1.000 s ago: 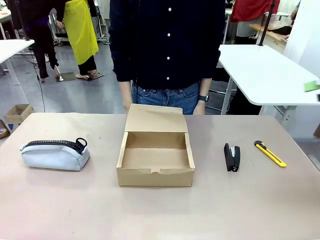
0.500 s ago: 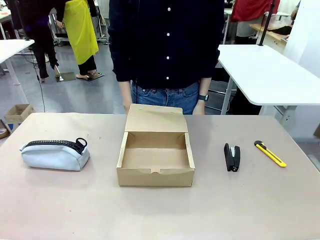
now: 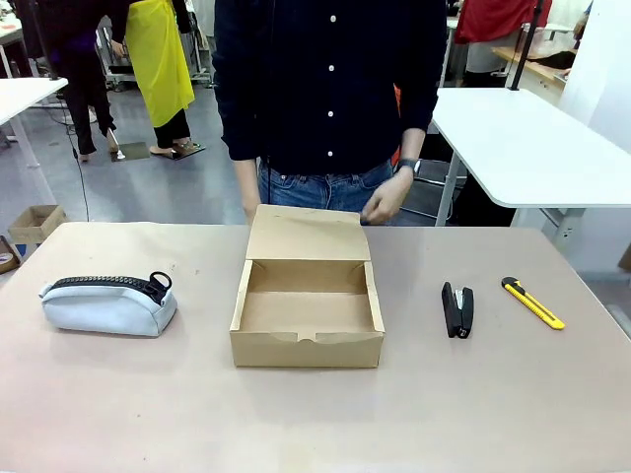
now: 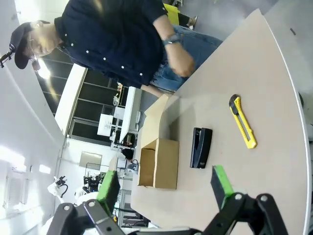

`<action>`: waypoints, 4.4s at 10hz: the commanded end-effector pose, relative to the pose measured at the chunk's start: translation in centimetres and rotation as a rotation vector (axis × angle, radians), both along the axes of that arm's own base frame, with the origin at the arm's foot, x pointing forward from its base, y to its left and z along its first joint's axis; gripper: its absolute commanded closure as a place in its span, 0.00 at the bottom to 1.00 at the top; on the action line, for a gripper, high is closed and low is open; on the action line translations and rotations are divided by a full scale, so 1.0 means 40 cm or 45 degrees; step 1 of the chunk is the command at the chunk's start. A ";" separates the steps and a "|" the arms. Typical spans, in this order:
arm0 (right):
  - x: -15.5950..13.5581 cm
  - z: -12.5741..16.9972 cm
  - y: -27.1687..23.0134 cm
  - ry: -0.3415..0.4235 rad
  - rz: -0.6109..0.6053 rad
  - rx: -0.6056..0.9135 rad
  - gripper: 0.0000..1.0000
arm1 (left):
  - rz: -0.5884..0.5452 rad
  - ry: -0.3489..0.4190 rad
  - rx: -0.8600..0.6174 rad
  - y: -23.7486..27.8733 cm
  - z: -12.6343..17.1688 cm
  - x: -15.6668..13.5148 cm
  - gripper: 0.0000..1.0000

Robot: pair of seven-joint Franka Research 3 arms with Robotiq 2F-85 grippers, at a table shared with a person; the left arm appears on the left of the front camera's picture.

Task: Pack the item into the box.
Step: Pick up the item indicated by the person and place it inside the Mailer Box.

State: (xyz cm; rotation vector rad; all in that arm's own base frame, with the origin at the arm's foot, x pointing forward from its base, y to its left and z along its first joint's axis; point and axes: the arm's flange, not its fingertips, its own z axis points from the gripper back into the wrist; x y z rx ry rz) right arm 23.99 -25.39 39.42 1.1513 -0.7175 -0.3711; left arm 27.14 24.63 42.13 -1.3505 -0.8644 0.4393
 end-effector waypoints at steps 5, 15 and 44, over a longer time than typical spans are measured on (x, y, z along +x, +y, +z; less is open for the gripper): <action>-0.011 0.014 -0.003 -0.034 0.000 -0.023 0.00 | 0.012 -0.032 0.018 -0.006 0.016 -0.003 0.00; -0.011 0.014 -0.003 -0.034 0.000 -0.023 0.00 | 0.012 -0.032 0.018 -0.006 0.016 -0.003 0.00; 0.361 0.064 0.927 0.796 0.063 -1.327 0.00 | 0.012 -0.032 0.018 -0.006 0.016 -0.003 0.00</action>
